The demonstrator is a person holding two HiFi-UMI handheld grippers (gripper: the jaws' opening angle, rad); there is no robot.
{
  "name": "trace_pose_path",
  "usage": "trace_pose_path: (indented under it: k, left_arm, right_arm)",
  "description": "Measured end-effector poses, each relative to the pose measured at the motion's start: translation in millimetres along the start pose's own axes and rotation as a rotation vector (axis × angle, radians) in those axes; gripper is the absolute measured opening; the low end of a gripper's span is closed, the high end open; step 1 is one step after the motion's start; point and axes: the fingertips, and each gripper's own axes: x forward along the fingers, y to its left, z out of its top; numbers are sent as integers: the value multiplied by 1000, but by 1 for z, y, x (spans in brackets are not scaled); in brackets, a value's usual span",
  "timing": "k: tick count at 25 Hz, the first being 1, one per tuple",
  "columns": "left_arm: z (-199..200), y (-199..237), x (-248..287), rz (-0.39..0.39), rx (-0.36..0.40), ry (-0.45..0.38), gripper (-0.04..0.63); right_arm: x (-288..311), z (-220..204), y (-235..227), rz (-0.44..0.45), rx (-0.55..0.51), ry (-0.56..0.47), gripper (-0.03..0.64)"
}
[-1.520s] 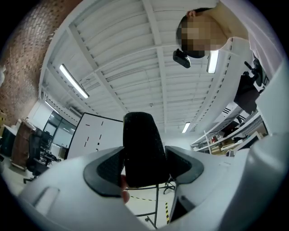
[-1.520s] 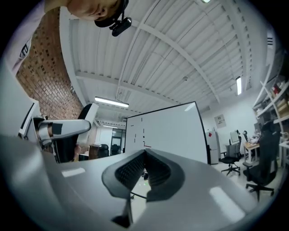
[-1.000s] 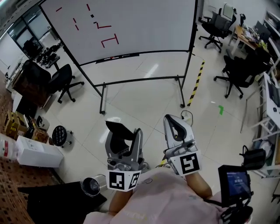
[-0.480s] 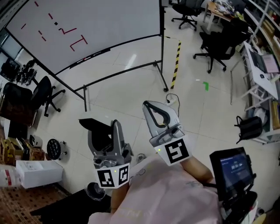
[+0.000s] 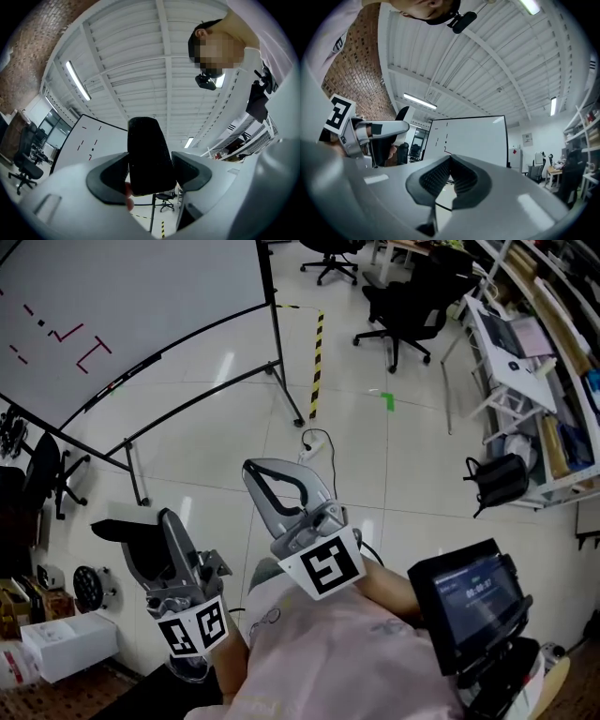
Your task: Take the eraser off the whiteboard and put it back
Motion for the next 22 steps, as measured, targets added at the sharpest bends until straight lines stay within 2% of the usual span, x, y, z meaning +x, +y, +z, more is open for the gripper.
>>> trace_pose_path:
  k: [6, 11, 13, 16, 17, 20, 22]
  left_arm:
    - [-17, 22, 47, 44, 22, -18, 295]
    - [-44, 55, 135, 47, 59, -12, 295]
    - [-59, 80, 191, 26, 68, -10, 295]
    - [-81, 136, 292, -6, 75, -13, 295]
    - [-87, 156, 328, -16, 78, -16, 295]
    - [-104, 212, 442, -48, 100, -17, 295]
    - [-122, 247, 515, -41, 132, 4, 295]
  right_arm:
    - [27, -20, -30, 4, -31, 12, 3]
    - [69, -50, -67, -5, -96, 53, 3]
    - [100, -64, -82, -39, -98, 60, 3]
    - [171, -87, -107, -145, 14, 53, 3]
    - [198, -92, -116, -173, 22, 57, 3]
    - [280, -91, -147, -236, 16, 64, 3]
    - [322, -90, -165, -267, -18, 84, 3]
